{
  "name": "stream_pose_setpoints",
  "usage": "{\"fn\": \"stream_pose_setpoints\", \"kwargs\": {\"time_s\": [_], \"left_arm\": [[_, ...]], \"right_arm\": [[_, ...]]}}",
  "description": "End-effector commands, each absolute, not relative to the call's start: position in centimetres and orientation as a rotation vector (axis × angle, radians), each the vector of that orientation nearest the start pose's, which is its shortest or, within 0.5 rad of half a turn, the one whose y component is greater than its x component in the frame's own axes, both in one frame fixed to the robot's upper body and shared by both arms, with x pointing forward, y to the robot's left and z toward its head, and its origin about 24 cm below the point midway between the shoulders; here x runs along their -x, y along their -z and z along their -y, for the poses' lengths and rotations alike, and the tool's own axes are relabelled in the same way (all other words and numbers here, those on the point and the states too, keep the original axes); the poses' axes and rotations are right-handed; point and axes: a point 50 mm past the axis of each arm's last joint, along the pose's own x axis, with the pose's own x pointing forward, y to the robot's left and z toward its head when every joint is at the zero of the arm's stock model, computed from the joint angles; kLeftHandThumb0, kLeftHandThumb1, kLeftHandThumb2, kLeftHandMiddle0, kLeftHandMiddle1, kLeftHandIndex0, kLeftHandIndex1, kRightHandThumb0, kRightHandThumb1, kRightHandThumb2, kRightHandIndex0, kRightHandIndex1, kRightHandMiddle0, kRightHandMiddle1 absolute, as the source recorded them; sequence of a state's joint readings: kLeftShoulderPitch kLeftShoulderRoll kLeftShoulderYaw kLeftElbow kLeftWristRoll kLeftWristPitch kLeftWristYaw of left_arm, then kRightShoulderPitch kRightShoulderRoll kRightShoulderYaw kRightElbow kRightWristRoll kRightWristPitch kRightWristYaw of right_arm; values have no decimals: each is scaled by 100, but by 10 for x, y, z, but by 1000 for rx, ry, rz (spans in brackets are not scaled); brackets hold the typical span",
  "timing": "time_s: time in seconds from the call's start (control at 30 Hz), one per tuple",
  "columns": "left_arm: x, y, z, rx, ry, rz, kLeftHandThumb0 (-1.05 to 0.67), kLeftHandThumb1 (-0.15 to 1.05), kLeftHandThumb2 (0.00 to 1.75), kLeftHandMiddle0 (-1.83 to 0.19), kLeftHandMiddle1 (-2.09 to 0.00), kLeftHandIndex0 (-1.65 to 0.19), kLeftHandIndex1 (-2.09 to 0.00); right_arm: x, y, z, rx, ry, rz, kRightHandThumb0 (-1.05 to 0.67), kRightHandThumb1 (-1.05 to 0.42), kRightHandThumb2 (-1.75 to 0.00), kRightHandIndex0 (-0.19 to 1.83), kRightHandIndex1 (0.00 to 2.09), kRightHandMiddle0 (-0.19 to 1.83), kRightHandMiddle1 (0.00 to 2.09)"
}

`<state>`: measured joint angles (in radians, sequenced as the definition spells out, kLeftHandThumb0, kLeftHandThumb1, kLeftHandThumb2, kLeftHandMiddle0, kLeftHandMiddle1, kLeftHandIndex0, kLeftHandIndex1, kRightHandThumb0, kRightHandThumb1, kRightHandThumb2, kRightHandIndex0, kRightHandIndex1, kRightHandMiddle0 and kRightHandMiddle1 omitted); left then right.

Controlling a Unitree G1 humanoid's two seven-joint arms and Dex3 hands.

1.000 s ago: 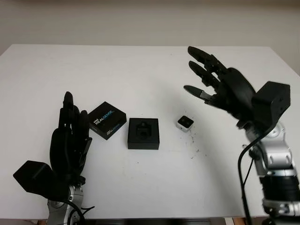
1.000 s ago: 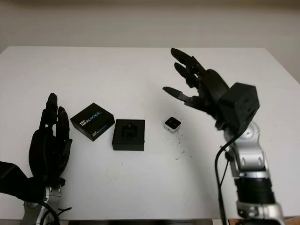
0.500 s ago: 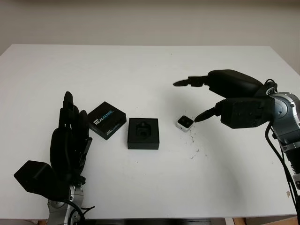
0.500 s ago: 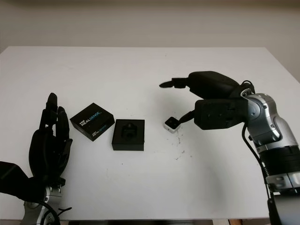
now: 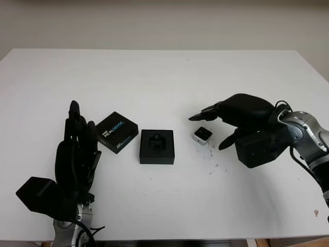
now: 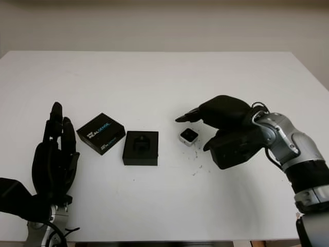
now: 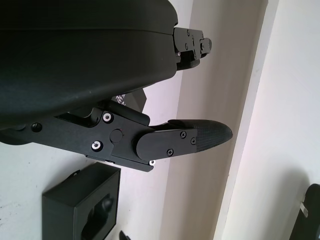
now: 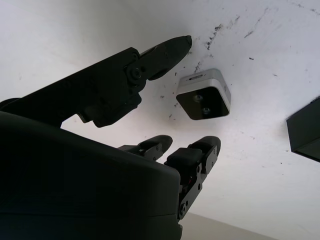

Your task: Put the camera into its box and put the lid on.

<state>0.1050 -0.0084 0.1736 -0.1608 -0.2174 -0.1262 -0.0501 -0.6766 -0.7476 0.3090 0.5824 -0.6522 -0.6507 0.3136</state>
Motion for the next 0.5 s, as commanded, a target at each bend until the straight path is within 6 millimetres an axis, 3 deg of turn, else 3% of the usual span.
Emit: {"fn": "stream_pose_setpoints", "kwargs": {"time_s": [0.0,0.47], "left_arm": [[-227,-68,-196,173,-153,219,-57,105,48,2,-5,4,-5],[-227,-66,-195,187,-148,218,-55,105,49,3,-5,5,-5]], "right_arm": [[-344,-141,203,1526,-692,351,-39,-80,-6,55,16,54,13],[-352,-130,203,1519,-656,373,-39,-85,-6,62,21,59,16]]}}
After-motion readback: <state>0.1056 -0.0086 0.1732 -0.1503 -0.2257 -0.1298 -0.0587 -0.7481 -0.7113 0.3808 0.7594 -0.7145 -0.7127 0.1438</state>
